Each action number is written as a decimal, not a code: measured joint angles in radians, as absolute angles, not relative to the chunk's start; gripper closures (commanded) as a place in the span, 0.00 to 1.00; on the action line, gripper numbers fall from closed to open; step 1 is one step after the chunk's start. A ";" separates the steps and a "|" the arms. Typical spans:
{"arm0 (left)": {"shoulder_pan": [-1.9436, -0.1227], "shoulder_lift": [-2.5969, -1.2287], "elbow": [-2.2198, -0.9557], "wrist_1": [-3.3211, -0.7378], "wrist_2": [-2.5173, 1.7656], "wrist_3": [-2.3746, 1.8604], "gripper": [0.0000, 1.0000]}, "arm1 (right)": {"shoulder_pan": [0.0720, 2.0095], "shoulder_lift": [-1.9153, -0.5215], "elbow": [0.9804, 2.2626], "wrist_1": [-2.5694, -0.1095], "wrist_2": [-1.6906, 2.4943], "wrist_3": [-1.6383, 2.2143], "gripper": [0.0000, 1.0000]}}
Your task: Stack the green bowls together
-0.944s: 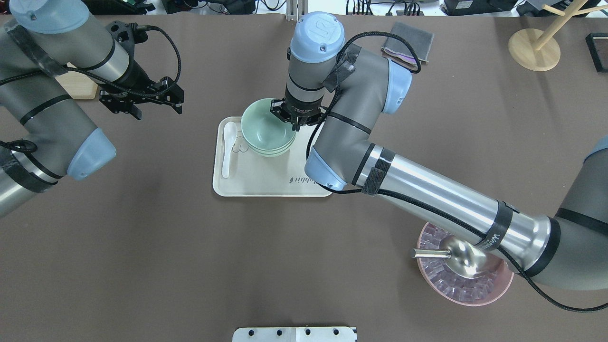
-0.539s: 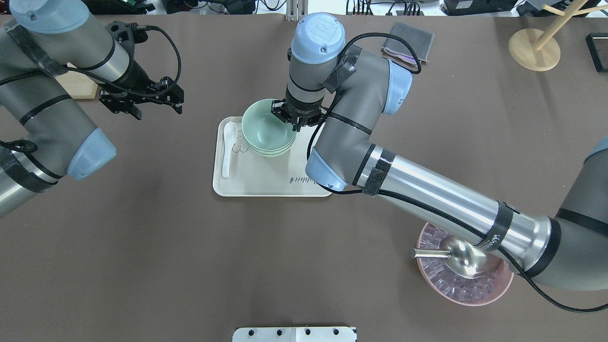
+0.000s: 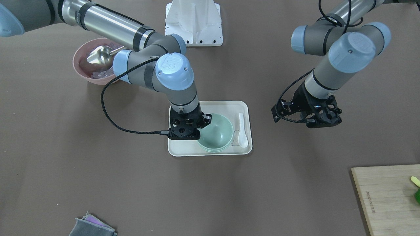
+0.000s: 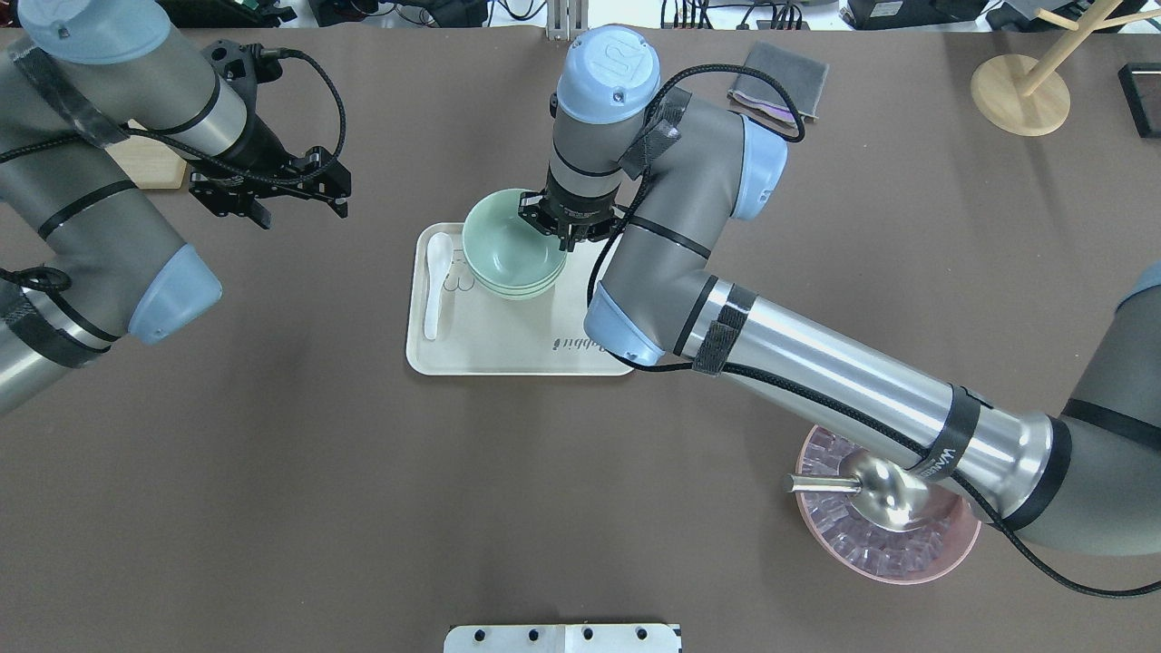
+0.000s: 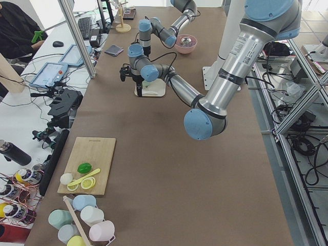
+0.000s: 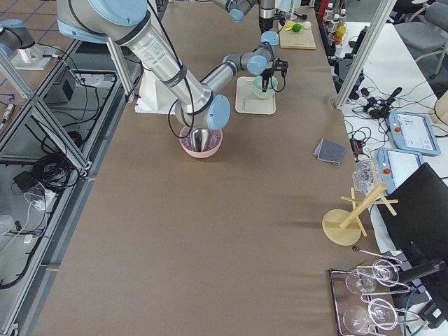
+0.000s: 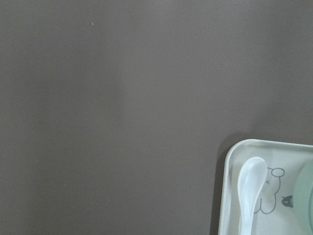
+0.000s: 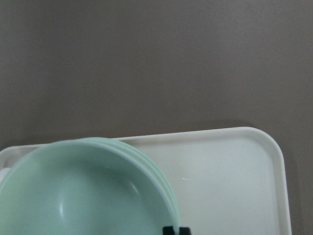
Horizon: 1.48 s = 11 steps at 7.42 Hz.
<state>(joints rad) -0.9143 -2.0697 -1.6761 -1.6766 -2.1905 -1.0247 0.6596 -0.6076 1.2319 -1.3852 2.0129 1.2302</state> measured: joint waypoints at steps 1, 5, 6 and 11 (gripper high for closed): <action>-0.914 -2.070 -1.676 -1.677 -2.191 -1.025 0.02 | 0.660 -0.607 1.232 -1.385 2.013 1.230 0.01; -0.915 -2.071 -1.675 -1.677 -2.192 -1.025 0.02 | 0.658 -0.607 1.237 -1.384 2.008 1.220 0.00; -0.915 -2.071 -1.674 -1.677 -2.192 -1.025 0.02 | 0.659 -0.607 1.239 -1.384 2.008 1.217 0.00; -0.984 -2.040 -1.699 -1.676 -2.196 -0.948 0.02 | 0.709 -0.725 1.427 -1.524 2.050 1.125 0.00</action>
